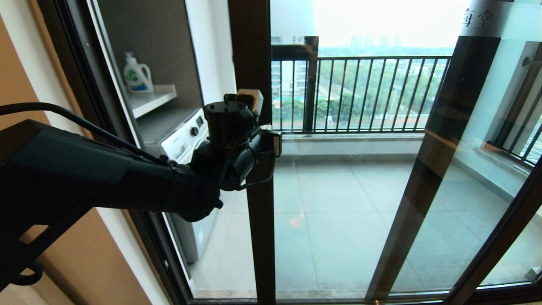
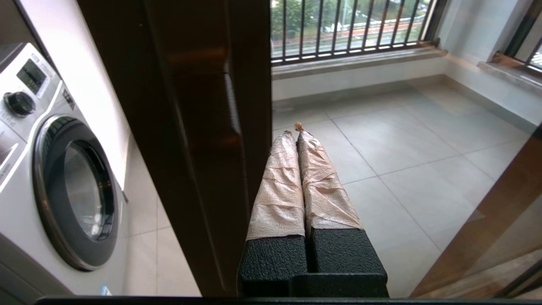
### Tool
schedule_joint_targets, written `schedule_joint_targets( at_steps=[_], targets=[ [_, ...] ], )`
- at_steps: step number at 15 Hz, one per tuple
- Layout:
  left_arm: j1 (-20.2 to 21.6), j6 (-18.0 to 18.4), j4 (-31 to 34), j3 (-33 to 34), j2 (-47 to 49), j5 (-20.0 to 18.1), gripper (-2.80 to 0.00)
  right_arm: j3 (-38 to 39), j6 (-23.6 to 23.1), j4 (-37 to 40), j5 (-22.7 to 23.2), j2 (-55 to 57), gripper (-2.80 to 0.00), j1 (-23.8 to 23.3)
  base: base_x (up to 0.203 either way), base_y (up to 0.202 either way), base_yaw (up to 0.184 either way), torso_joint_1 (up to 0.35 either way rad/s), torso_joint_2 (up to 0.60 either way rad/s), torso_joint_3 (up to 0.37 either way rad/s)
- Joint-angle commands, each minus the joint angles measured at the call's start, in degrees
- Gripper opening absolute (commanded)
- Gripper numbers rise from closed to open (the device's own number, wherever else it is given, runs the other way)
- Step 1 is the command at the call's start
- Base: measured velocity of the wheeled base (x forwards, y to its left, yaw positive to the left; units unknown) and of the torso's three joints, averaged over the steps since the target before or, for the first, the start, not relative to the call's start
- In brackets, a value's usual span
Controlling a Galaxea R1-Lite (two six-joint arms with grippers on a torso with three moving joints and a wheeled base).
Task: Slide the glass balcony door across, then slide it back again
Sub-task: Close the slid door
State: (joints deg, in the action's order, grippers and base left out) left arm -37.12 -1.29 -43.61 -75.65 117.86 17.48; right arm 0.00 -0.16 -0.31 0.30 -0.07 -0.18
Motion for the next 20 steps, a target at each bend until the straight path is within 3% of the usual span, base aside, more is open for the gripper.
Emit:
schedule_joint_targets(
  at_steps=[1, 20],
  targets=[
    [0.86, 0.16, -0.47, -0.11, 0.92, 0.18, -2.8, 0.18, -0.02, -0.04, 0.05, 0.05, -2.8, 0.01, 0.0, 0.0, 0.0, 0.0, 0.0, 0.0],
    [8.54, 3.58, -0.69, -0.11, 1.23, 0.47, -2.8, 0.18, -0.02, -0.04, 0.05, 0.07, -2.8, 0.01, 0.0, 0.0, 0.0, 0.0, 0.0, 0.0]
  ],
)
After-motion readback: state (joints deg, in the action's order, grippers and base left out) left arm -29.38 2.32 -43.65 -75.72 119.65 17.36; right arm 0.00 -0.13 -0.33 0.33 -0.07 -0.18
